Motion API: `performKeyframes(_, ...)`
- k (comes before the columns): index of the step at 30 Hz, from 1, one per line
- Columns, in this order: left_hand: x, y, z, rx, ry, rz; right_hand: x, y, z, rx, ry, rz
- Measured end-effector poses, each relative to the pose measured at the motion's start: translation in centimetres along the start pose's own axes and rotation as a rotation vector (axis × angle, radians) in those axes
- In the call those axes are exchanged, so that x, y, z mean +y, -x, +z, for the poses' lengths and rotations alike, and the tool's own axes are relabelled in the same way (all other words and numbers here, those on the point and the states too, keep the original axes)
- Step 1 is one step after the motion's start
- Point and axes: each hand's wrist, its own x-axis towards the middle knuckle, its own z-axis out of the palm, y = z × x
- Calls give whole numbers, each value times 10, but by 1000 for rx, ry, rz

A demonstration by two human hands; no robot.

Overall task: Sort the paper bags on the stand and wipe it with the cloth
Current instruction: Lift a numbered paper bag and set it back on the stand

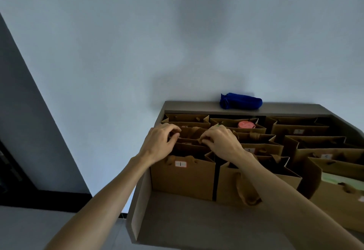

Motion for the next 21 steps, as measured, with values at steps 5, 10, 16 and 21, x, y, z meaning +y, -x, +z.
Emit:
performKeyframes(5,0,-18,14,-46,-24,-74,6,-6,0,-40,21,-8)
performKeyframes(10,-6,-9,24,-199,-33,-235,10,-5,-3,-101,-7,-35)
performKeyframes(16,-1,19,19,-245,-121,-292,9,10,-15,-213,-121,-115)
performKeyframes(21,7,33,16,-199,-162,-273,5,12,-24,-302,-116,-183)
